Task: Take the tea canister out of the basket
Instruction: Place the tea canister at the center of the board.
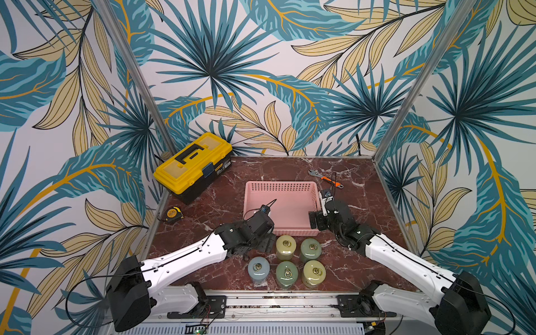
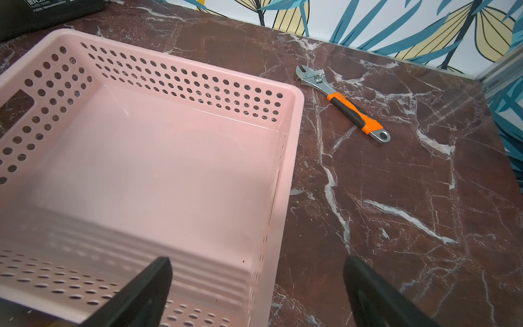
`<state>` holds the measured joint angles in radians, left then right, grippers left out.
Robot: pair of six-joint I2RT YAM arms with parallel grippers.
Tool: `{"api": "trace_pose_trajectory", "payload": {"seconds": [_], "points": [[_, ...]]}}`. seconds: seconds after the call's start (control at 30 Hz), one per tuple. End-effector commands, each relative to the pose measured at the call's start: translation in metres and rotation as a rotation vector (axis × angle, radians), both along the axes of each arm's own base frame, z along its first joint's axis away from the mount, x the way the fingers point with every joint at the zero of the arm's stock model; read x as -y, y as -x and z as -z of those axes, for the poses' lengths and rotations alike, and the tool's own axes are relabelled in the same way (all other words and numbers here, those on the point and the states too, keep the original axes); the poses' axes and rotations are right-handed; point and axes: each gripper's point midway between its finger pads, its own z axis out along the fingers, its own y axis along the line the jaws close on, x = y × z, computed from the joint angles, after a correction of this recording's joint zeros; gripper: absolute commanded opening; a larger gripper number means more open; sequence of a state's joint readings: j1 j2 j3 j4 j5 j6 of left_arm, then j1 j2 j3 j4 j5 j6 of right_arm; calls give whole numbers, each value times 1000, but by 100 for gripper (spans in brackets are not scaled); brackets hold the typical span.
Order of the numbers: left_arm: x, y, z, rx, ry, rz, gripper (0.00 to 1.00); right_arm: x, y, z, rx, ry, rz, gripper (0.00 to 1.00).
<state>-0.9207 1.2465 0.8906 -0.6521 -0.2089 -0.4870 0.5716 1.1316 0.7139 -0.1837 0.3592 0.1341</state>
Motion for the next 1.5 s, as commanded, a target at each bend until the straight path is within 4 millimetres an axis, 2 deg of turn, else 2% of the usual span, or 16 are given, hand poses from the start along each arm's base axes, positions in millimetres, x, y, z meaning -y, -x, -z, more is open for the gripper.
{"api": "trace_pose_trajectory", "payload": {"seconds": [0.0, 0.63, 1.47], "points": [[8, -6, 0, 37, 50, -18, 43, 3, 1, 8, -6, 6, 13, 99], [5, -2, 32, 6, 30, -43, 42, 3, 0, 10, -12, 10, 14, 99], [2, -3, 53, -13, -13, -66, 42, 2, 0, 12, -16, 12, 13, 99]]}}
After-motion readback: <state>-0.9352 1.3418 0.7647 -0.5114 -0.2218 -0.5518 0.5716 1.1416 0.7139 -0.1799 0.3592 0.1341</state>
